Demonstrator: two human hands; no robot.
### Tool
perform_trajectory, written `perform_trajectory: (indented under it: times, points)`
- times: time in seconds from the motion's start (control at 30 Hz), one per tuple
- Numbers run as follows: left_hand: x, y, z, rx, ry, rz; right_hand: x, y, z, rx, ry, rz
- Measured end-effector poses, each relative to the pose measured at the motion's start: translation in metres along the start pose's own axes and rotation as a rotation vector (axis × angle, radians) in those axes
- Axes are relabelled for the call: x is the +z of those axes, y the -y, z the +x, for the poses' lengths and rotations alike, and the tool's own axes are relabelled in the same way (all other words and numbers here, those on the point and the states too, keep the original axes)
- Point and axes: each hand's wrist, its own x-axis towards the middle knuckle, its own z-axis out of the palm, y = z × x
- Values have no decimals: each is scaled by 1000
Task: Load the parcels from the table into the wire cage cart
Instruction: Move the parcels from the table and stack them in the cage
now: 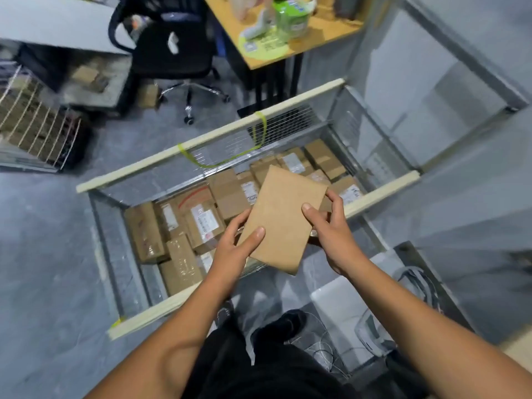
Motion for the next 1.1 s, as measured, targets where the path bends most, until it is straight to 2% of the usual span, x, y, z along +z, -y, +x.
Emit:
perform_trajectory:
  times: [0.13,0.23,0.3,0.4,0.53,0.67,0.77,0.93,1.03,1.1]
  points:
    - [-60,21,7,-216,-172,-313,70,-17,19,9,47,-114]
    - [-98,37,23,-273,-141,-374,110,-36,33,59,116,-236]
    - [-123,53,39,-326,-186,-375,125,-48,46,96,190,-349]
    - [-162,89,76,-402,-298,-328,134,-62,76,97,199,-539]
    - [-191,138,121,-462,-314,-194,139,-89,129,105,211,-669]
    - [-202,200,163,-553,-295,-102,148,-130,179,185,374,-813]
    - [-202,249,188,-566,-300,-119,149,-159,211,185,511,-946]
    - [-198,311,219,-611,-250,-3,148,-193,256,183,604,-1080]
    - [-192,329,233,-658,-331,38,152,-204,271,168,660,-1114]
    - [-188,338,242,-670,-434,203,154,-209,279,141,713,-1164]
